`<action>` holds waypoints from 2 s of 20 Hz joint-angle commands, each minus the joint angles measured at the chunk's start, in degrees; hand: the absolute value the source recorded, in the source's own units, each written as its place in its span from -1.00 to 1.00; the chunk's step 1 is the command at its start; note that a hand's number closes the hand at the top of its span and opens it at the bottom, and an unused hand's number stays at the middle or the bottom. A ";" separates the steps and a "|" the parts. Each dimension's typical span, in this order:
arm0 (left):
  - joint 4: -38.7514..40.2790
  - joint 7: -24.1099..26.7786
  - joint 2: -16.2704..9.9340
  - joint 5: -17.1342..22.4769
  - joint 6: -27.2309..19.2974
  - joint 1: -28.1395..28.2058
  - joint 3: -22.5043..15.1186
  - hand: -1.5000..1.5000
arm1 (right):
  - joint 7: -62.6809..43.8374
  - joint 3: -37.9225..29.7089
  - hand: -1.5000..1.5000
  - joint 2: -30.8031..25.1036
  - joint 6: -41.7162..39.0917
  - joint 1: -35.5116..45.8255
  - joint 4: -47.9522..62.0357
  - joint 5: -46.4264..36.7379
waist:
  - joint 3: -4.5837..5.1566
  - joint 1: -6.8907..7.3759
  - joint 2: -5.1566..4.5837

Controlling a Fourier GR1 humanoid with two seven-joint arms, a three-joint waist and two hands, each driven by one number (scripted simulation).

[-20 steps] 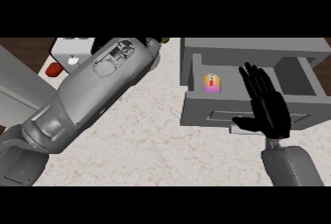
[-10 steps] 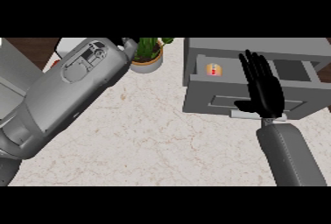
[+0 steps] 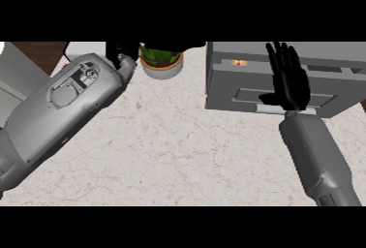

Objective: Pick up the can, place it into the drawer and close the drawer

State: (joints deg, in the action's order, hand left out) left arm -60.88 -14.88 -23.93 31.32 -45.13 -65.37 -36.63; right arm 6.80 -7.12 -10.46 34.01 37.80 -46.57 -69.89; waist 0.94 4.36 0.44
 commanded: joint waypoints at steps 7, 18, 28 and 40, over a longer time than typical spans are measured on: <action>-9.10 -1.09 -4.02 -1.80 -0.11 8.40 0.35 -1.00 | -1.87 -4.91 -1.00 0.57 5.49 16.35 21.03 -0.21 | -1.04 0.71 -1.41; -15.01 -1.52 -7.10 -2.97 1.73 13.00 1.32 -1.00 | -2.18 -7.09 -1.00 -1.17 8.93 24.59 30.07 -0.77 | -1.12 1.69 -2.19; -18.03 0.75 -7.33 -3.95 2.09 17.66 2.08 -1.00 | 6.81 -14.30 -1.00 1.21 6.10 28.85 29.80 8.47 | -1.24 1.79 -2.25; -20.56 2.33 -7.68 -5.54 0.31 23.86 2.51 -1.00 | 19.44 -27.95 -1.00 6.60 -0.57 29.42 27.74 25.49 | -1.19 -0.22 -1.31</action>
State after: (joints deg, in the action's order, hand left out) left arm -80.52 -12.29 -31.76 26.77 -43.48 -42.86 -33.68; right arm 25.22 -29.27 -8.57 33.51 64.16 -16.98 -52.06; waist -0.34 3.47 -1.45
